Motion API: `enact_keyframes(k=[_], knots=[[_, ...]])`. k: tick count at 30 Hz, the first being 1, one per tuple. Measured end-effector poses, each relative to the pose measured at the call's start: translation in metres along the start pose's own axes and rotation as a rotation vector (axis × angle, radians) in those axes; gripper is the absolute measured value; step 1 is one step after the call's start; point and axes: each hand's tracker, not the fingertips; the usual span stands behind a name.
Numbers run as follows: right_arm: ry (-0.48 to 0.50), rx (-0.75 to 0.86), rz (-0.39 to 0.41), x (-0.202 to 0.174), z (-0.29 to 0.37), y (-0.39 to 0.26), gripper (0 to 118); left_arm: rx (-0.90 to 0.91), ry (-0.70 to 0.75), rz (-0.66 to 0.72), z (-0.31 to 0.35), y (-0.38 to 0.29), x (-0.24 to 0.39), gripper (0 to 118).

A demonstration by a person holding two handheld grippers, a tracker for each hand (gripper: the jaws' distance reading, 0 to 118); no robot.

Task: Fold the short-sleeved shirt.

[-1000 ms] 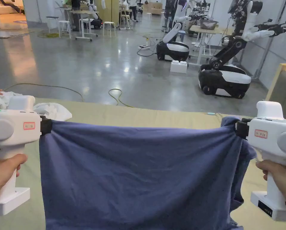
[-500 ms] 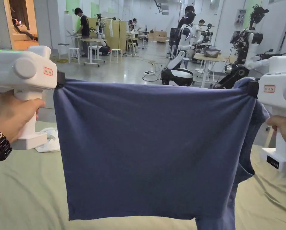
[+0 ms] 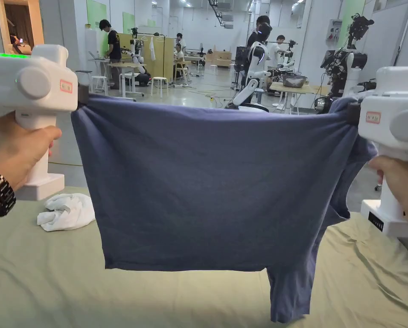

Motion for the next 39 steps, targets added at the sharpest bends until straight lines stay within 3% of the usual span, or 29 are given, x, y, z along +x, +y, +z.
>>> enact_keyframes(k=[11,26,39], knots=[[-0.011,-0.147,0.022,-0.003,0.060,-0.125,5,-0.103,-0.032,-0.013,0.034,-0.151,0.001,6],[-0.018,-0.296,0.005,0.003,0.221,-0.225,6,-0.176,-0.085,0.062,0.196,-0.289,-0.018,6],[-0.032,-0.728,0.016,-0.006,0.302,-0.385,6,-0.654,-0.066,0.054,0.231,-0.462,-0.023,6]])
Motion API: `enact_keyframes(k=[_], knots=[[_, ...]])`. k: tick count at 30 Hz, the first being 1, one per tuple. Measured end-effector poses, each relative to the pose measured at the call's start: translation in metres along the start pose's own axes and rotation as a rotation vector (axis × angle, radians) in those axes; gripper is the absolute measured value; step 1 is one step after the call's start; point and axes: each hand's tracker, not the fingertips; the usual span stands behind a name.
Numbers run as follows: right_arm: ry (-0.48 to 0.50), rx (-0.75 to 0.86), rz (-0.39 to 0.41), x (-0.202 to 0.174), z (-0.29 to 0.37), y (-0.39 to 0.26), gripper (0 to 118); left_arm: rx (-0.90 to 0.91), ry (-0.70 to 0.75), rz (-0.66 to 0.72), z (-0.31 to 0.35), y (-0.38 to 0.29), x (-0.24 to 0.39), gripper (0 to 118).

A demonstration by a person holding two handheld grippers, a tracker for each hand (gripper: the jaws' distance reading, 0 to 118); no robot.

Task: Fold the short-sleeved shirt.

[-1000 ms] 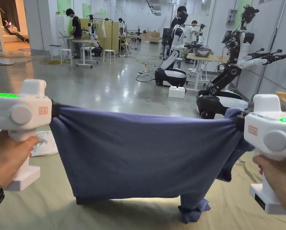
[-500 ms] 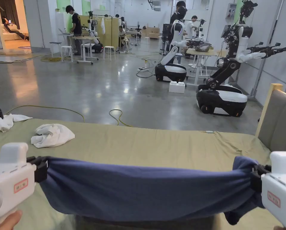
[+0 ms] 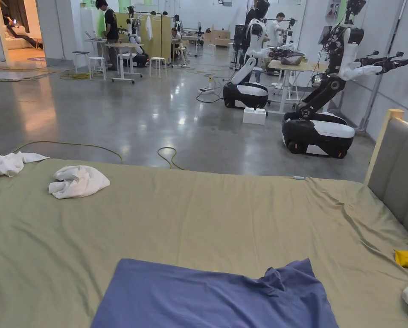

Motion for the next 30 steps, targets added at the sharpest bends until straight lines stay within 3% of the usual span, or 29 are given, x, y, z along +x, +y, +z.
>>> enact_keyframes(k=[4,11,12,13,14,15,16,17,26,29,30], knots=[[0.006,-0.118,0.009,-0.003,-0.031,-0.036,6,-0.145,0.021,-0.027,-0.035,-0.018,0.002,6],[-0.001,-0.139,-0.022,-0.005,-0.046,-0.050,10,-0.230,0.054,-0.045,-0.054,-0.031,0.010,6],[-0.013,-0.130,-0.022,-0.007,-0.042,-0.047,24,-0.223,0.057,-0.043,-0.052,-0.029,0.010,10],[-0.033,-0.118,-0.017,-0.008,-0.039,-0.043,45,-0.218,0.059,-0.039,-0.048,-0.029,0.012,16],[-0.040,-0.103,-0.019,-0.007,-0.037,-0.039,68,-0.211,0.063,-0.028,-0.046,-0.026,0.012,28],[-0.046,-0.074,-0.027,-0.007,-0.033,-0.033,83,-0.191,0.065,-0.016,-0.043,-0.022,0.012,49],[-0.048,-0.025,-0.037,-0.009,-0.025,-0.023,82,-0.155,0.052,-0.005,-0.039,-0.017,0.012,60],[-0.040,0.006,-0.041,-0.010,-0.022,-0.016,82,-0.121,0.035,0.007,-0.035,-0.012,0.013,63],[0.032,0.383,-0.151,-0.036,-0.006,0.052,81,0.299,0.036,-0.050,0.004,0.048,0.056,62],[0.042,0.518,-0.148,-0.051,0.004,0.071,62,0.421,0.020,-0.045,0.018,0.064,0.071,61],[0.039,0.549,-0.138,-0.055,0.007,0.076,44,0.464,0.015,-0.044,0.023,0.067,0.075,57]])
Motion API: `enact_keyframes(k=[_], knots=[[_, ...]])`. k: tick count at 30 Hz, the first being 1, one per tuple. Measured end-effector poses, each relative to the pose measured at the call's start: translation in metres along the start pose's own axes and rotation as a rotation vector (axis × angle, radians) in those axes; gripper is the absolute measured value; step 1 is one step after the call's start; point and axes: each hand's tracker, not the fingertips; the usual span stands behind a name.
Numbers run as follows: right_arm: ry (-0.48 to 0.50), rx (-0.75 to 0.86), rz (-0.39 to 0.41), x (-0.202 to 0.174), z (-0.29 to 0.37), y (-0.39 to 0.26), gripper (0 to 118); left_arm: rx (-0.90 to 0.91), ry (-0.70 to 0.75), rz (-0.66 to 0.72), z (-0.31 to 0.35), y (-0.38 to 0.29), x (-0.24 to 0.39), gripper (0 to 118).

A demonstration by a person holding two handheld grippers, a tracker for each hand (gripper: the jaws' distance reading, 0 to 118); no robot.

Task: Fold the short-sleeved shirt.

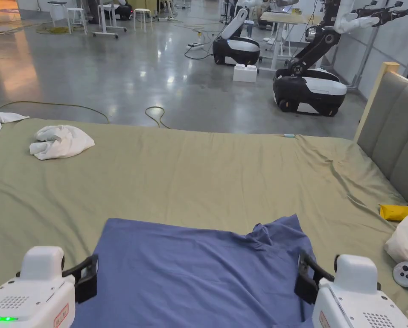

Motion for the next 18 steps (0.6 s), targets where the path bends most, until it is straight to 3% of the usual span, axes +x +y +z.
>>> enact_keyframes(k=[2,3,6,12,18], knots=[[0.020,0.061,0.013,-0.009,0.000,0.008,8,0.058,0.012,-0.005,0.005,0.010,0.008,31],[0.016,0.085,0.022,-0.013,0.000,0.012,5,0.084,0.018,-0.017,0.005,0.014,0.010,19],[0.025,0.128,0.019,-0.021,0.002,0.020,0,0.111,0.017,-0.034,0.009,0.020,0.018,7],[0.032,0.115,0.040,-0.029,-0.008,0.021,0,0.088,0.003,-0.019,-0.002,0.023,0.016,1],[0.053,-0.016,0.038,-0.024,-0.033,0.002,0,-0.172,-0.011,0.039,-0.087,0.022,-0.019,1]])
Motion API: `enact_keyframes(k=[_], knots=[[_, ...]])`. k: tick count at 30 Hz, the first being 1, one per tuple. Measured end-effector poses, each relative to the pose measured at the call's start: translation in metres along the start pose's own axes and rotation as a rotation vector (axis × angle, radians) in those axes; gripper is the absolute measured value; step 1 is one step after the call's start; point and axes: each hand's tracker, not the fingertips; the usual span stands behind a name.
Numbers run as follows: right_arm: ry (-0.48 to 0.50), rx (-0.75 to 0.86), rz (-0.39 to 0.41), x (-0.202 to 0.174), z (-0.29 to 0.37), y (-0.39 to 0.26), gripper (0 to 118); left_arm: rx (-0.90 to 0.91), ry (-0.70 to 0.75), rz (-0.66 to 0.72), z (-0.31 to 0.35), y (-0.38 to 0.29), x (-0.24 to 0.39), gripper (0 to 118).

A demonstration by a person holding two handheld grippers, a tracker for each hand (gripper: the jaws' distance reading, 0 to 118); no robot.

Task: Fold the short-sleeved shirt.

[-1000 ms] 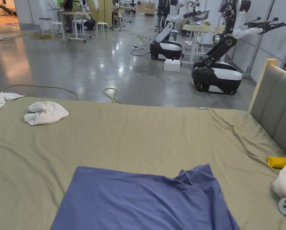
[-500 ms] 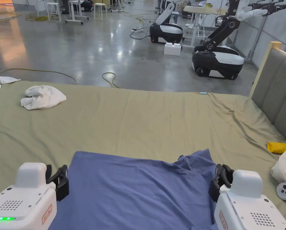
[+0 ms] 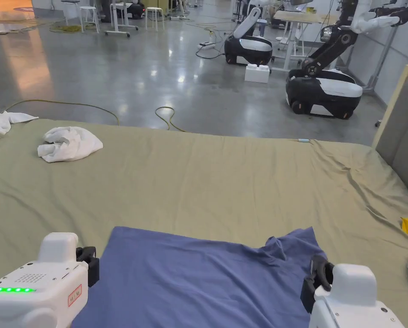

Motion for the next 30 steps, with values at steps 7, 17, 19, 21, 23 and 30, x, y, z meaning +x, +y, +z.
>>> enact_keyframes(k=[7,17,19,21,23,30], knots=[[-0.008,-0.140,-0.006,0.015,-0.028,-0.026,0,-0.255,-0.033,0.054,-0.131,0.046,-0.037,1],[-0.092,-0.270,-0.034,0.051,-0.044,-0.056,0,-0.421,-0.005,0.007,-0.262,0.081,-0.031,28],[-0.108,-0.289,-0.032,0.058,-0.046,-0.060,0,-0.442,0.001,0.005,-0.280,0.081,-0.028,64],[-0.126,-0.302,-0.031,0.063,-0.046,-0.064,0,-0.459,0.008,-0.020,-0.295,0.079,-0.022,68],[-0.143,-0.319,-0.038,0.069,-0.049,-0.067,0,-0.539,0.067,-0.083,-0.313,0.071,-0.017,68],[-0.153,-0.391,-0.025,0.084,-0.091,-0.067,4,-0.502,0.076,-0.120,-0.307,0.067,-0.004,53]])
